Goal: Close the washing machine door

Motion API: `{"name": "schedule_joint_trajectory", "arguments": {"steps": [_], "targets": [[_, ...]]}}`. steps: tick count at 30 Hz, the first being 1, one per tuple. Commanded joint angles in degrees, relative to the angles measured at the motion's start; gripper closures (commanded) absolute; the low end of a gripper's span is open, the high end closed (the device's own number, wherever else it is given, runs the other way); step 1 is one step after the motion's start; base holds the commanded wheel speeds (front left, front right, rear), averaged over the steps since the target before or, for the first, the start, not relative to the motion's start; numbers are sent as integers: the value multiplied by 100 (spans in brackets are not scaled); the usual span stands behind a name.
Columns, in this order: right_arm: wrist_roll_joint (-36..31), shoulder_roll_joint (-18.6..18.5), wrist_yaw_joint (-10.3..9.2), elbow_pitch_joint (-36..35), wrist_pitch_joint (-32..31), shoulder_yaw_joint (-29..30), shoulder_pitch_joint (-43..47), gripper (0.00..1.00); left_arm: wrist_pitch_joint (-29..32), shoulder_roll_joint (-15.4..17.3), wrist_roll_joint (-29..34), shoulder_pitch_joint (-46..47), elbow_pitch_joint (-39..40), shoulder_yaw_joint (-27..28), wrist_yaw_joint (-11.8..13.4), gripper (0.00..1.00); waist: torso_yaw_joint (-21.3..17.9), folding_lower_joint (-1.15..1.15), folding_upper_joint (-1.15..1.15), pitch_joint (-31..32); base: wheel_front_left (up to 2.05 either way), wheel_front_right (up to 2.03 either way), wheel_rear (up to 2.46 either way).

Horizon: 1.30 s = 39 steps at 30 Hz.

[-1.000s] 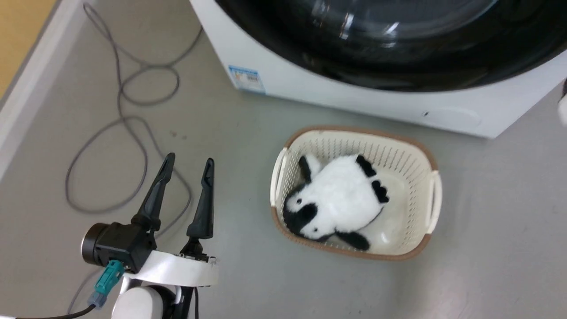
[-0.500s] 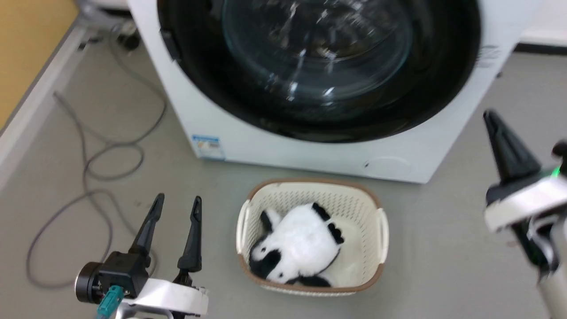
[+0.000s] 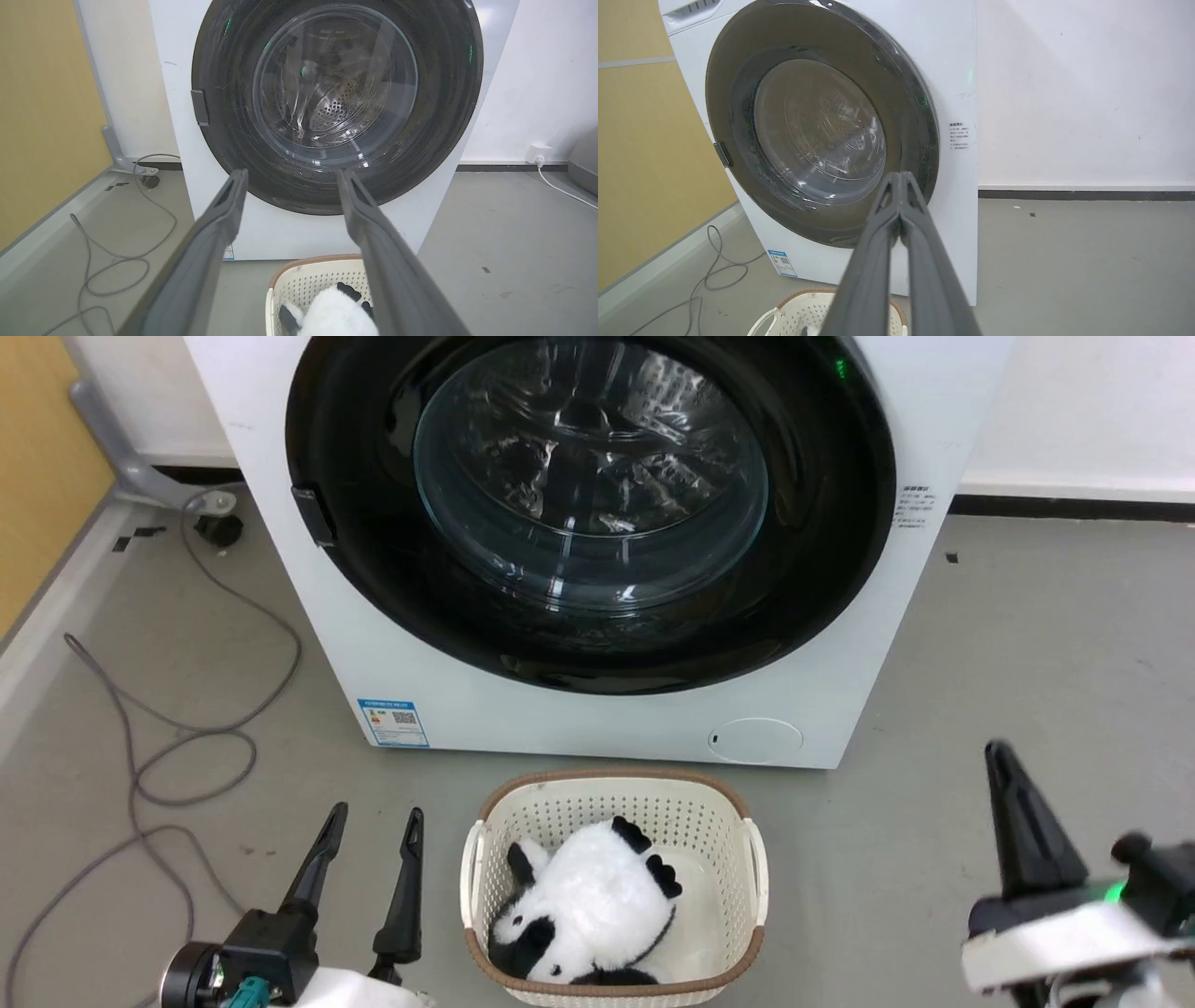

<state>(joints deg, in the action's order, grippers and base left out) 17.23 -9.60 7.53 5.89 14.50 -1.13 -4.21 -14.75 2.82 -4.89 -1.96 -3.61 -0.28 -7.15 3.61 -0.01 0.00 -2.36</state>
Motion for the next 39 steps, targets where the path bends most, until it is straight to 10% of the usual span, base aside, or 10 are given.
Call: {"name": "schedule_joint_trajectory", "arguments": {"steps": [1,5,6,17,18,39], "targets": [[-88,79,-4,-77,28,30,122,100,-25,6,30,-73,-16,16,24,0,-7,1,0,14,0,0,0],[-314,282,-4,-206,32,182,461,98,-25,6,48,-120,-65,-1,25,0,16,1,0,70,0,0,0],[-355,330,-4,-236,34,226,530,0,-25,6,53,-124,-80,-4,23,0,24,1,0,79,0,0,0],[-675,519,-4,-289,48,274,858,0,-25,6,-59,-176,-264,-7,54,0,59,1,0,164,0,0,0],[-635,493,0,-264,23,270,785,100,1,1,-46,-132,-264,-15,43,100,59,1,0,165,0,0,0],[-780,517,-1,-304,-179,250,731,100,207,2,31,-87,-181,-18,134,100,1,1,0,176,0,0,0]]}}
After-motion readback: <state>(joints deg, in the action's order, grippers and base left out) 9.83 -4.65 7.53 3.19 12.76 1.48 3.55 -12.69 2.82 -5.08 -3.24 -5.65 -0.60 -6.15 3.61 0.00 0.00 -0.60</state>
